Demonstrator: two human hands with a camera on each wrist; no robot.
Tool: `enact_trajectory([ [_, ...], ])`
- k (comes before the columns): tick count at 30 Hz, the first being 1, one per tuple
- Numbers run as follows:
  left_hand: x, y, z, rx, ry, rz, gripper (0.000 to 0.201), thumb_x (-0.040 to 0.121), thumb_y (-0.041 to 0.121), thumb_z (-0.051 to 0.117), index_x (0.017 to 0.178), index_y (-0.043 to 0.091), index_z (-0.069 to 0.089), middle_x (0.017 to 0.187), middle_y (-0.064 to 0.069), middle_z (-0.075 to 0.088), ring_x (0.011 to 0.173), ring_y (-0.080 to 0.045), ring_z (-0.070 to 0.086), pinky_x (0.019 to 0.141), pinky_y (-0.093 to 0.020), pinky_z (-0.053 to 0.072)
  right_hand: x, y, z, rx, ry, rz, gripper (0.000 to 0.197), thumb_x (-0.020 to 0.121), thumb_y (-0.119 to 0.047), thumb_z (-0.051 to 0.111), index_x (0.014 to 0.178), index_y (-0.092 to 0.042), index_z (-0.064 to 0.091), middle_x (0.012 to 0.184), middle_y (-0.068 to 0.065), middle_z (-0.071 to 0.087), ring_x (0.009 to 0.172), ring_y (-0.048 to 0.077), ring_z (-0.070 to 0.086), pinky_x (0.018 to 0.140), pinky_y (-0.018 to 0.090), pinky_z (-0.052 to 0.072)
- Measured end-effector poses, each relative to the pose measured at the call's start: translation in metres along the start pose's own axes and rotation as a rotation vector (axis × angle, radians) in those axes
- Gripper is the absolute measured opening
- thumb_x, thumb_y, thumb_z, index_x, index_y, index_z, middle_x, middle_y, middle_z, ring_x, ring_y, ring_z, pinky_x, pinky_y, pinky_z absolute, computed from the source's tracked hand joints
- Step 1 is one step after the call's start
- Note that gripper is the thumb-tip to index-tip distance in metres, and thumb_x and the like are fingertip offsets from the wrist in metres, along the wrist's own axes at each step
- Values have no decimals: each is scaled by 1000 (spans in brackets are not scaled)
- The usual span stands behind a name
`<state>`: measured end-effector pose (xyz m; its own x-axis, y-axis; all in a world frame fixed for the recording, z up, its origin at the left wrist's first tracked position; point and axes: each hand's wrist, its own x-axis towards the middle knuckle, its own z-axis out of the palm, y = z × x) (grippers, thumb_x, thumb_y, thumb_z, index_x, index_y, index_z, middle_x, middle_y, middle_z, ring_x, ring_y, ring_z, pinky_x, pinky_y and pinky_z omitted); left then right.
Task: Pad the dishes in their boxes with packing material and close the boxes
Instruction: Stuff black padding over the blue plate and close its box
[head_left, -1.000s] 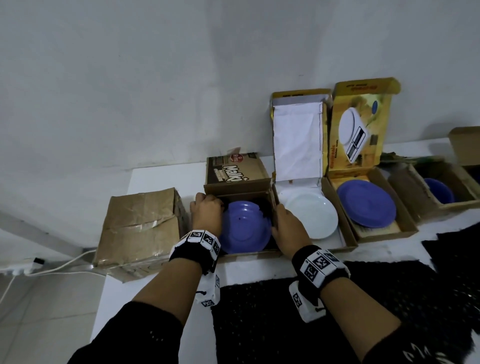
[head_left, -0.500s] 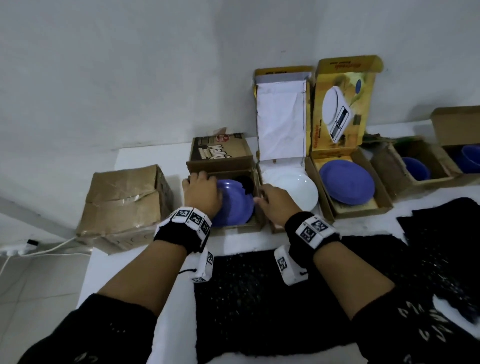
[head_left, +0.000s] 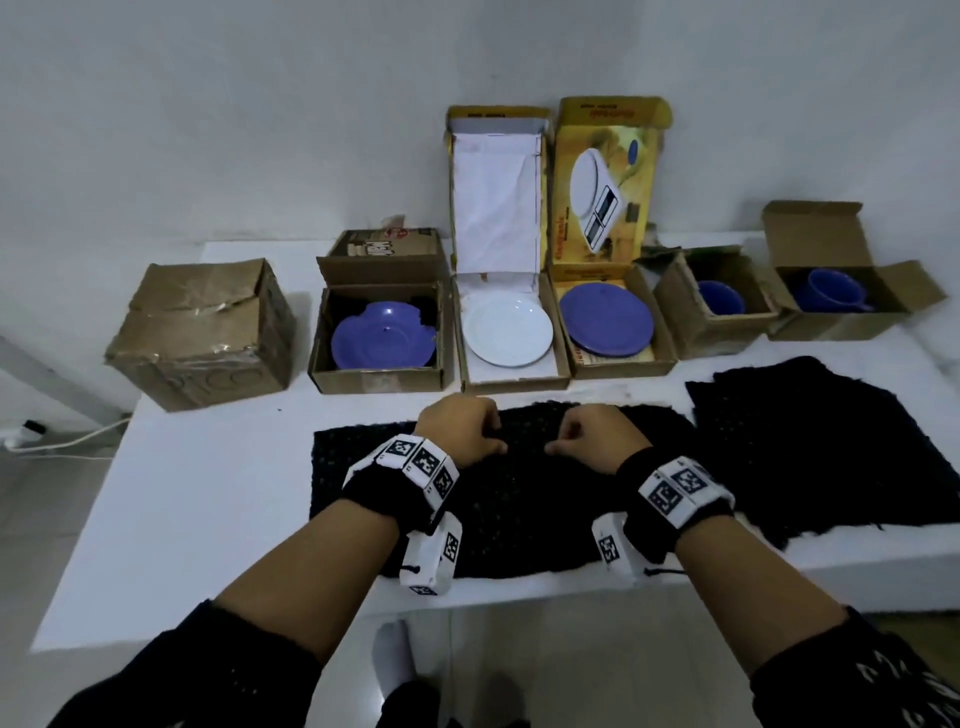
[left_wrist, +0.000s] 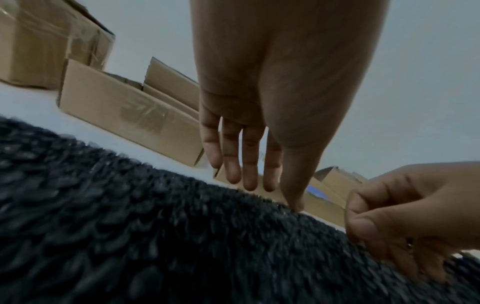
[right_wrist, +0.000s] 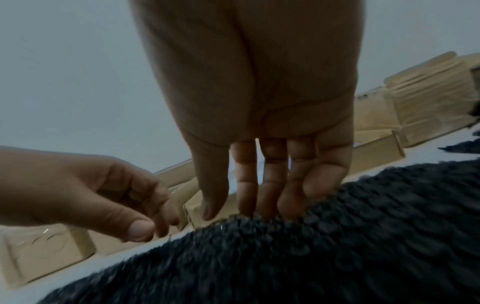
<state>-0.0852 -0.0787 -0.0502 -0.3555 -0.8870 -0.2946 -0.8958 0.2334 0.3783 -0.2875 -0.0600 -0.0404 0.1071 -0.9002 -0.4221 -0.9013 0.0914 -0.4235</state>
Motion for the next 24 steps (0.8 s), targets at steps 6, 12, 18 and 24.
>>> enact_trajectory([
  [6, -10, 11, 31, 113, -6, -57, 55, 74, 43, 74, 123, 25, 55, 121, -4, 52, 114, -25, 50, 93, -41, 47, -24, 13, 42, -17, 56, 10, 53, 74, -46, 74, 112, -18, 52, 107, 3, 49, 95, 22, 55, 79, 31, 46],
  [12, -12, 19, 31, 117, 107, -48, 38, 78, 40, 71, 110, 21, 60, 113, -3, 58, 109, -24, 51, 89, -37, 46, -27, 17, 52, -5, 156, -5, 40, 83, -34, 68, 114, -15, 51, 116, 6, 49, 96, 24, 55, 81, 34, 48],
  [18, -17, 23, 18, -335, 206, -103, 23, 82, 29, 69, 98, 14, 63, 96, -4, 66, 93, -19, 59, 82, -29, 46, -28, 10, 47, 181, 484, -161, 39, 85, -30, 65, 117, -11, 53, 115, 9, 52, 110, 27, 50, 92, 36, 44],
  [24, -21, 18, -5, -936, 143, -48, 7, 87, 12, 64, 93, 11, 61, 87, -8, 65, 82, -20, 62, 82, -35, 50, -23, -5, 23, 592, 339, -114, 73, 76, -26, 77, 129, -15, 28, 126, 8, 45, 113, 18, 46, 98, 31, 40],
])
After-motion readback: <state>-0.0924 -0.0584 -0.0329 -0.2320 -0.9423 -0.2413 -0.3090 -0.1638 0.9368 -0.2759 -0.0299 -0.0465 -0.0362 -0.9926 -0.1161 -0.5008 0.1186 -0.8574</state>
